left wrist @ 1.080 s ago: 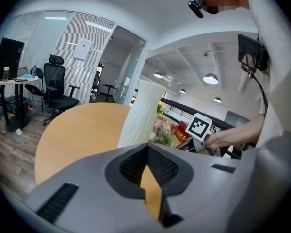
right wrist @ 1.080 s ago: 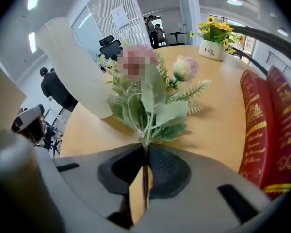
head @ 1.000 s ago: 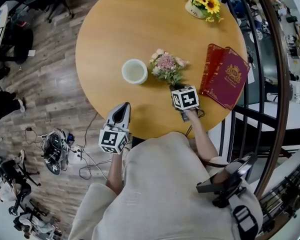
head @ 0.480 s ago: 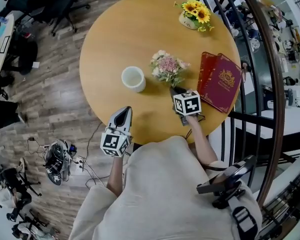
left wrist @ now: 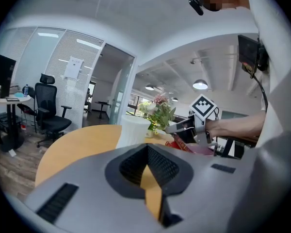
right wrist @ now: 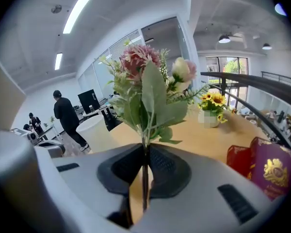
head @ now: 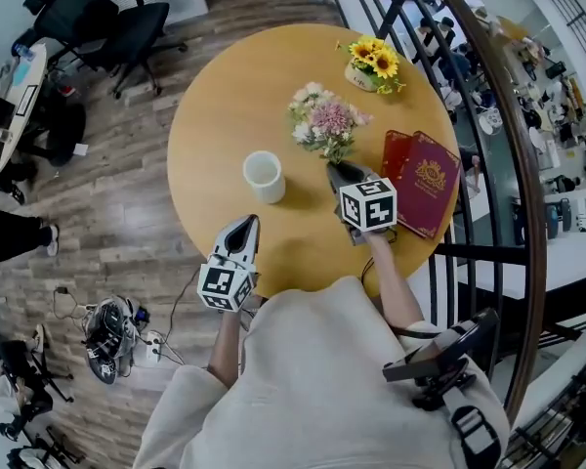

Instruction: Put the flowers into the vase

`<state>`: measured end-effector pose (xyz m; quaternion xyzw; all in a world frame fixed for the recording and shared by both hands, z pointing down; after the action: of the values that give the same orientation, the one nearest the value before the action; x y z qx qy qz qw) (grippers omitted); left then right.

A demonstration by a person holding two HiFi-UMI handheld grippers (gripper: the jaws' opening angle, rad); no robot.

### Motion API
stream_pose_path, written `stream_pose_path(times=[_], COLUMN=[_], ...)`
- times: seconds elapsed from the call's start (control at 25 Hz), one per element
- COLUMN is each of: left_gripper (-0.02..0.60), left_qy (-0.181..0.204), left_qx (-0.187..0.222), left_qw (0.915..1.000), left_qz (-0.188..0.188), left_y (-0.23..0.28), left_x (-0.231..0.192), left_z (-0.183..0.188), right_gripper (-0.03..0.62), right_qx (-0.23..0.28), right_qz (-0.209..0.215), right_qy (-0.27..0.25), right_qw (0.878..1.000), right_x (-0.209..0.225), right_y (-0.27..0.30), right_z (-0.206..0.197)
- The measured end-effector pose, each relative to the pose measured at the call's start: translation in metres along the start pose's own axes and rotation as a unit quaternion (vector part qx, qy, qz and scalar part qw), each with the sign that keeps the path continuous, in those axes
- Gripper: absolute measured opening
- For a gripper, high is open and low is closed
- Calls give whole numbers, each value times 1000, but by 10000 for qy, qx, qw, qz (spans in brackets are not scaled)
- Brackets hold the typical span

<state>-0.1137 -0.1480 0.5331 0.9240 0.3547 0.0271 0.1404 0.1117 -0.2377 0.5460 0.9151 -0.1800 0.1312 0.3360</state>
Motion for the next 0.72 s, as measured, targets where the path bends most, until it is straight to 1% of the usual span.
stream_pose_path(times=[0.2, 0.32, 0.4, 0.6, 0.72], left_gripper=[6, 8, 6, 6, 8], left_qy=[52, 33, 24, -3, -21], left_qx=[49, 55, 51, 65, 70], left_qw=[10000, 10000, 9999, 9995, 9992], left_qz=[-5, 50, 100, 297, 404], left_y=[2, 0, -2, -11, -18], left_x=[3, 5, 5, -1, -5], left_z=[5, 4, 2, 3, 3], right_gripper=[41, 41, 41, 41, 41], right_qx=[394, 775, 1087, 1806, 2313], right_qz=[234, 512, 781, 1523, 2061], right_qy=[36, -94, -204, -540, -696], right_qw=[9989, 9956, 9908, 9702, 9482], right_x=[-7, -20, -34, -84, -116], right_y=[-5, -6, -7, -11, -26], right_z=[14, 34, 52, 103, 133])
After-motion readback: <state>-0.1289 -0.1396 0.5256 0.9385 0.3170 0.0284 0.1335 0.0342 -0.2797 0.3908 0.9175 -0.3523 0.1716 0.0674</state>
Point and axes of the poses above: the fingertips, and each gripper's own axes: y forward along the fingers, x to its right, z out of its top, the point moved 4 cm from there along -y, backward along the fingers, and after that the axes turned 8 degrees about y, right-handed, at the moved point
